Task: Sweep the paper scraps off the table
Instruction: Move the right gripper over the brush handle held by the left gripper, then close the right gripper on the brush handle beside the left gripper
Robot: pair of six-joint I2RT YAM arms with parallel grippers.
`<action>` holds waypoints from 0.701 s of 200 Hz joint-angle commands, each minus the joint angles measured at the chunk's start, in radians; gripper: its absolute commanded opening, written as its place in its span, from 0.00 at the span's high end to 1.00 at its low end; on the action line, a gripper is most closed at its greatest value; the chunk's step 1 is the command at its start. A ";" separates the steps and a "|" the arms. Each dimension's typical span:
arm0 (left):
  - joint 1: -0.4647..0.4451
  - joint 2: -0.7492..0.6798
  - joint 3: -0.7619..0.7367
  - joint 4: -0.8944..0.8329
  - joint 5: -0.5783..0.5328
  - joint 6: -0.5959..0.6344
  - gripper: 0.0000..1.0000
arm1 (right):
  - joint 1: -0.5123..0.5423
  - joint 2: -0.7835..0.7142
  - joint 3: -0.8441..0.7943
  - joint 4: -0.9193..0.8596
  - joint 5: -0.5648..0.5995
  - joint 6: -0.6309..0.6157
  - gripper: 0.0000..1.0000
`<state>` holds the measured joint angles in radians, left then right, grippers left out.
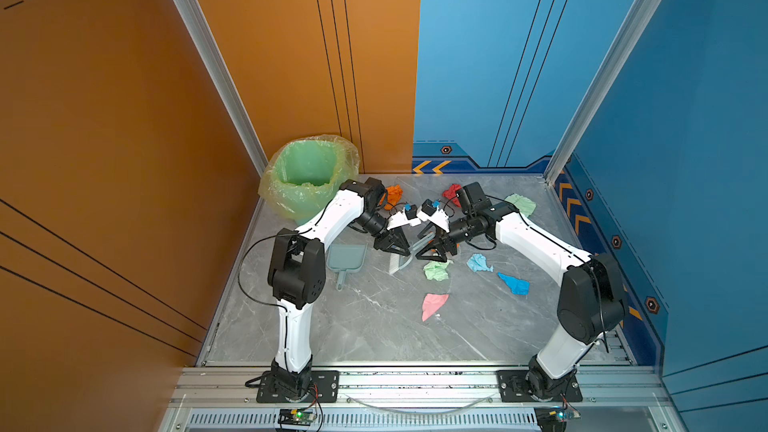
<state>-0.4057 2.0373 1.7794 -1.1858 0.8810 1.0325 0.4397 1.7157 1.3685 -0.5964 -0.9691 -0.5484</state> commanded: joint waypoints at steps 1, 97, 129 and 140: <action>-0.002 0.014 0.030 -0.031 0.039 0.018 0.97 | 0.022 0.019 0.026 -0.037 -0.010 -0.021 0.14; -0.010 0.017 0.047 -0.035 0.035 0.001 0.97 | 0.035 0.031 0.030 -0.048 0.016 -0.030 0.22; -0.011 0.017 0.057 -0.035 0.031 -0.011 0.97 | 0.040 0.039 0.032 -0.048 0.021 -0.036 0.23; -0.013 0.015 0.059 -0.035 0.028 -0.012 0.97 | 0.042 0.040 0.033 -0.047 0.025 -0.037 0.24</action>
<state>-0.4068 2.0460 1.8053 -1.2034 0.8783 1.0203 0.4774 1.7374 1.3804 -0.6037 -0.9649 -0.5709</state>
